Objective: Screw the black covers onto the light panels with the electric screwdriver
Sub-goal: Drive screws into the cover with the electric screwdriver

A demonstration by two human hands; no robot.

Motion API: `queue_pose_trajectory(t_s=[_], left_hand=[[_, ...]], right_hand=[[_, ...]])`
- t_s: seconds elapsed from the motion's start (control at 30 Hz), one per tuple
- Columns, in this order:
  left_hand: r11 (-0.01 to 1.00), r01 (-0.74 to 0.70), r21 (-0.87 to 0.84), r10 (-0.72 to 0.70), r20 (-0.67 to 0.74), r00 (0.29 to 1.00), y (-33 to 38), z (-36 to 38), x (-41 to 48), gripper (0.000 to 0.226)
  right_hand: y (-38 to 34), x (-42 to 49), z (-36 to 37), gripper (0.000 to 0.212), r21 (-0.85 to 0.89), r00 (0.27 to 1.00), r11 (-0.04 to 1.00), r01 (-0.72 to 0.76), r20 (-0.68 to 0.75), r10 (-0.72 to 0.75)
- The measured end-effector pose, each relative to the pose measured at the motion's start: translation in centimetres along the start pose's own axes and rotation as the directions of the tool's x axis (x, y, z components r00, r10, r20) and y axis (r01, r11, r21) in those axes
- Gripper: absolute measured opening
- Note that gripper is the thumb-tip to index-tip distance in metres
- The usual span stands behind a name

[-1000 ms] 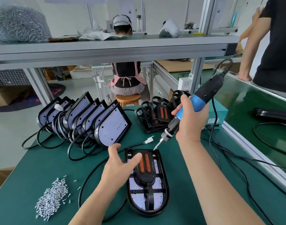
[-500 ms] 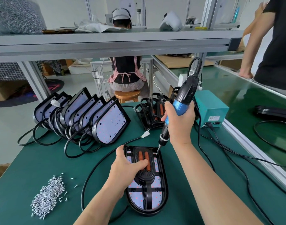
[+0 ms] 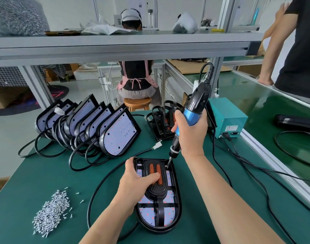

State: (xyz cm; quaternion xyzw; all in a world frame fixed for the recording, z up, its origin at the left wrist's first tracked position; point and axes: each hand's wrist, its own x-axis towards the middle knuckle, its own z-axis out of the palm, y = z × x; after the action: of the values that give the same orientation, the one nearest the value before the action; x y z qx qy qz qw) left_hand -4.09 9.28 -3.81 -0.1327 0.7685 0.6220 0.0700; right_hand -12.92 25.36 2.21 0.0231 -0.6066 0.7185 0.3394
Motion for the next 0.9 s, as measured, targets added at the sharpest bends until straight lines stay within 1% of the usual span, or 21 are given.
queue_pose_trajectory(t_s=[0.2, 0.5, 0.63, 0.77, 0.9], left_hand=[[1.0, -0.012, -0.029, 0.012, 0.01, 1.0, -0.3, 0.0, 0.1, 0.096], [0.999, -0.025, -0.031, 0.026, 0.009, 1.0, -0.2, 0.0, 0.0, 0.105], [0.999, -0.032, -0.023, 0.032, 0.007, 0.999, -0.6, 0.0, 0.2, 0.102], [0.998, -0.063, -0.018, 0.062, -0.014, 0.998, -0.9, 0.2, 0.6, 0.101], [0.998, -0.057, -0.014, 0.056, -0.014, 0.998, -0.7, 0.1, 0.5, 0.105]], right_hand=[[-0.2, -0.3, 0.3, 0.024, -0.035, 0.999, 0.999, 0.029, 0.032, -0.028], [-0.5, -0.5, 0.1, 0.022, -0.038, 0.999, 0.999, 0.03, 0.012, -0.029], [-0.5, -0.8, 0.3, 0.023, -0.057, 0.999, 0.998, 0.033, 0.012, -0.032], [-0.6, -1.1, 0.8, 0.026, -0.061, 0.998, 0.998, 0.032, 0.062, -0.028], [-0.6, -1.2, 1.0, 0.026, -0.052, 0.995, 0.999, 0.016, 0.104, -0.01]])
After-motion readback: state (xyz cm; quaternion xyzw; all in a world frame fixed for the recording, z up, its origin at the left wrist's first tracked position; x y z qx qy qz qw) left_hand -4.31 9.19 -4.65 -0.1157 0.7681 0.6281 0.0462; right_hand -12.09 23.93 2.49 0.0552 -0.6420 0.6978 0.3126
